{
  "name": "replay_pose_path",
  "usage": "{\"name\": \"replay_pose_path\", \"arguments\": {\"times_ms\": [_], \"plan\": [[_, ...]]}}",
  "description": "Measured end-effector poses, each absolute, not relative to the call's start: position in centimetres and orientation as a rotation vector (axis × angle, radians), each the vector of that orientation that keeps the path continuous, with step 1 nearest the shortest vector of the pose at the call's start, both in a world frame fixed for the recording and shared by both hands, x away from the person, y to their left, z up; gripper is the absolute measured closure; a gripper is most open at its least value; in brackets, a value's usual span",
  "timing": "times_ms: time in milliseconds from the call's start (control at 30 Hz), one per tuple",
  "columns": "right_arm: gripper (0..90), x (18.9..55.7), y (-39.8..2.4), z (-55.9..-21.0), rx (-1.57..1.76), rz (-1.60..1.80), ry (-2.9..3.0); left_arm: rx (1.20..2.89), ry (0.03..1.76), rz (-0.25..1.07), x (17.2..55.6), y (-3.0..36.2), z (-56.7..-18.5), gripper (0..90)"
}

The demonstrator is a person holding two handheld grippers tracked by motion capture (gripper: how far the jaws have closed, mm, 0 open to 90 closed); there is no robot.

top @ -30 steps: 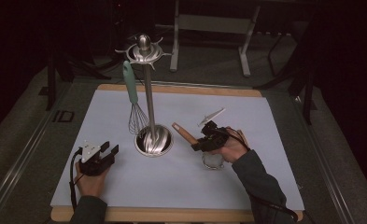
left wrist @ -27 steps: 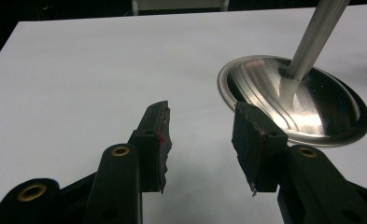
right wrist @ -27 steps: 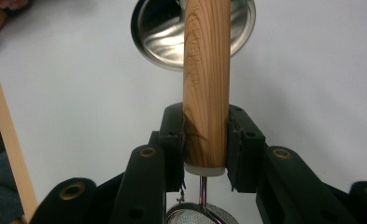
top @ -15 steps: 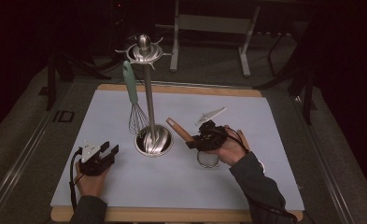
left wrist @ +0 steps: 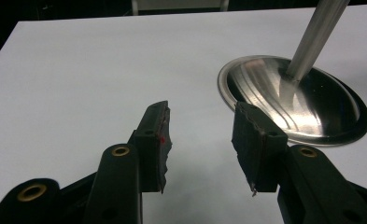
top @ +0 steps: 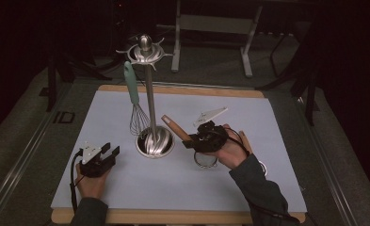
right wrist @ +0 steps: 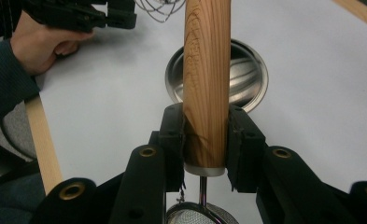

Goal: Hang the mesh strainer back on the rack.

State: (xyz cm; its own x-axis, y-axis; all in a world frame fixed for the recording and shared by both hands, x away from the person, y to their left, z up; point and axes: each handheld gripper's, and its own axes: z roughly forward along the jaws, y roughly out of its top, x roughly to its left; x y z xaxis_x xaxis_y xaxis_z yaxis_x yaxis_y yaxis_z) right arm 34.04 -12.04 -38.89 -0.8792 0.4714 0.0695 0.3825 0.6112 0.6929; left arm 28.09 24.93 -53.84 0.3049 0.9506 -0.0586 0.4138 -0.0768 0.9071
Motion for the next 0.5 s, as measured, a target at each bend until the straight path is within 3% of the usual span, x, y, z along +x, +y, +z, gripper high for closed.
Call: {"name": "replay_pose_path", "arguments": {"times_ms": [500], "plan": [[71.0, 33.44, -11.97, -37.79, 0.734, 1.205, 2.635, 1.659, 1.256, 0.736, 28.09, 24.94, -53.84, 56.7]]}}
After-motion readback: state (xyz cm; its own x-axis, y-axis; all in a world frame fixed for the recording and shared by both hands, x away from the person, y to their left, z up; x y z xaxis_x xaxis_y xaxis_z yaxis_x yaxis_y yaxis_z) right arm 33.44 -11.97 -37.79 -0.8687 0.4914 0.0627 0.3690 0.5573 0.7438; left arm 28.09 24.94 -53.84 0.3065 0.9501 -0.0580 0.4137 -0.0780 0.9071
